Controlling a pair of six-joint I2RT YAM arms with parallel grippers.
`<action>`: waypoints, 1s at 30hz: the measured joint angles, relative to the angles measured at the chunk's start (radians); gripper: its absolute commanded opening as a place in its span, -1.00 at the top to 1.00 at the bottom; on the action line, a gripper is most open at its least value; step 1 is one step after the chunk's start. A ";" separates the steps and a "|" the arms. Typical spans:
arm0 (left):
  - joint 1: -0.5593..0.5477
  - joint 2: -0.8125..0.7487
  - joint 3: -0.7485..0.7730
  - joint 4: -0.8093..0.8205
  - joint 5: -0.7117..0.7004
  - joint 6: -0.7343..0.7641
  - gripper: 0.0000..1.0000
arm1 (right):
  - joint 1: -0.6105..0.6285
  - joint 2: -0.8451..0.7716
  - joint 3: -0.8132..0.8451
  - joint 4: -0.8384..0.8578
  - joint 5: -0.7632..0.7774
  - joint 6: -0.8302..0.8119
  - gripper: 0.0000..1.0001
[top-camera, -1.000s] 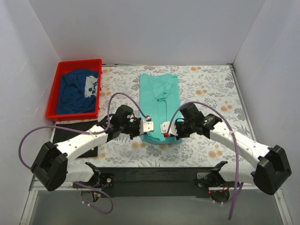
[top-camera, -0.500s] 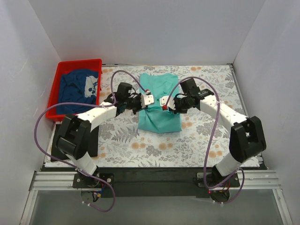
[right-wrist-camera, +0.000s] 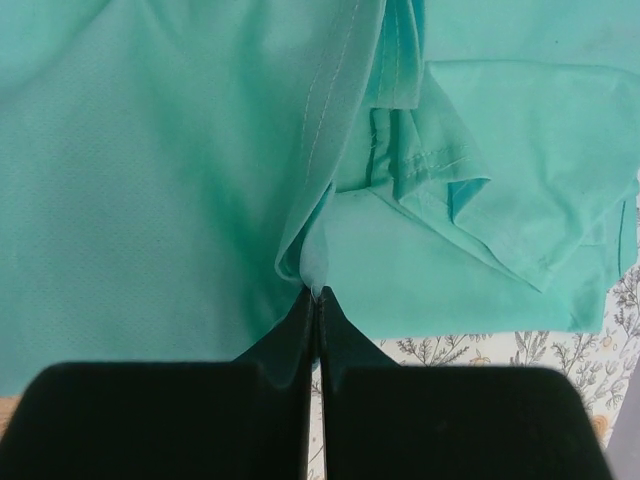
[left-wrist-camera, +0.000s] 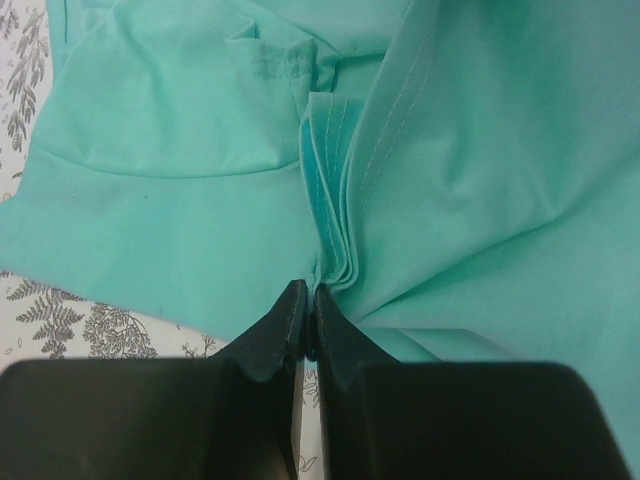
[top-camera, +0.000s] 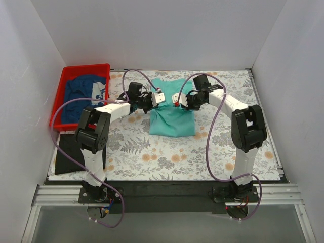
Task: Fold and stack the t-shirts
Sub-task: Fold the tshirt
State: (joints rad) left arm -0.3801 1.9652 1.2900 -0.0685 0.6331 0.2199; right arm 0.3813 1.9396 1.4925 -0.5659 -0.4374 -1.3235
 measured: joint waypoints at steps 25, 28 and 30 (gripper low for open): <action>0.079 0.092 0.124 0.075 -0.130 -0.274 -0.06 | -0.028 0.058 0.061 0.175 0.141 0.134 -0.16; 0.106 -0.018 0.057 0.021 -0.115 -0.360 -0.07 | -0.034 -0.060 0.016 0.153 0.140 0.190 0.07; 0.114 -0.087 0.022 -0.006 -0.091 -0.417 -0.07 | -0.034 -0.142 -0.013 0.130 0.133 0.237 0.20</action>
State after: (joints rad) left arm -0.2661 1.8778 1.3121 -0.0742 0.5419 -0.1970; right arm 0.3477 1.7973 1.4792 -0.4355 -0.3046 -1.0863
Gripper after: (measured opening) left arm 0.534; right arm 0.462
